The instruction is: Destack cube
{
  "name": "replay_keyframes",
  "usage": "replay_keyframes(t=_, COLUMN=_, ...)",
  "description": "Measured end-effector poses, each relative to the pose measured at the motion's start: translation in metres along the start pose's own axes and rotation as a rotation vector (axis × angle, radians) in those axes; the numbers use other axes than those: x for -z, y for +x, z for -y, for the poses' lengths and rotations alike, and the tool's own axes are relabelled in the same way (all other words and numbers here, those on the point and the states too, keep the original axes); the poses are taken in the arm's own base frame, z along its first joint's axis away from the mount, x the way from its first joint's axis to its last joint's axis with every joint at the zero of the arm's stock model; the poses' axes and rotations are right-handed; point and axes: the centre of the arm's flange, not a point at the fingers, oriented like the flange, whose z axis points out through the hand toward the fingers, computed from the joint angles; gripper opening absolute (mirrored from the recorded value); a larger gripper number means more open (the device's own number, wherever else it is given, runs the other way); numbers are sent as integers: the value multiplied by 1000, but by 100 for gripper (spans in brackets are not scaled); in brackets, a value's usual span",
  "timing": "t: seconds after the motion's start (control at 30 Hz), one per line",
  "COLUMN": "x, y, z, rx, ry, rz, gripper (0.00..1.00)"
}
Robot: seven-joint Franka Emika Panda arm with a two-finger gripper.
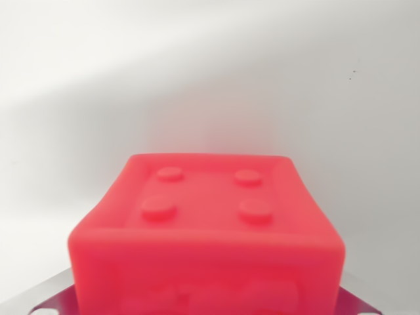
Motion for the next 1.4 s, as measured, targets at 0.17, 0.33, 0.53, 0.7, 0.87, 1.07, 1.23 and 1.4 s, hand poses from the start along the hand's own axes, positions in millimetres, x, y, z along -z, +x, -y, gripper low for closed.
replay_keyframes(t=0.17, x=-6, y=0, z=0, rx=0, ry=1, rz=0, gripper=0)
replay_keyframes(t=0.33, x=-10, y=0, z=0, rx=0, ry=0, rz=0, gripper=0)
replay_keyframes(t=0.53, x=-11, y=0, z=0, rx=0, ry=1, rz=0, gripper=100)
replay_keyframes(t=0.7, x=-11, y=0, z=0, rx=0, ry=1, rz=0, gripper=100)
replay_keyframes(t=0.87, x=-12, y=0, z=0, rx=0, ry=1, rz=0, gripper=100)
replay_keyframes(t=1.07, x=-12, y=0, z=0, rx=0, ry=1, rz=0, gripper=100)
replay_keyframes(t=1.23, x=-12, y=0, z=0, rx=0, ry=1, rz=0, gripper=100)
replay_keyframes(t=1.4, x=-12, y=0, z=0, rx=0, ry=1, rz=0, gripper=100)
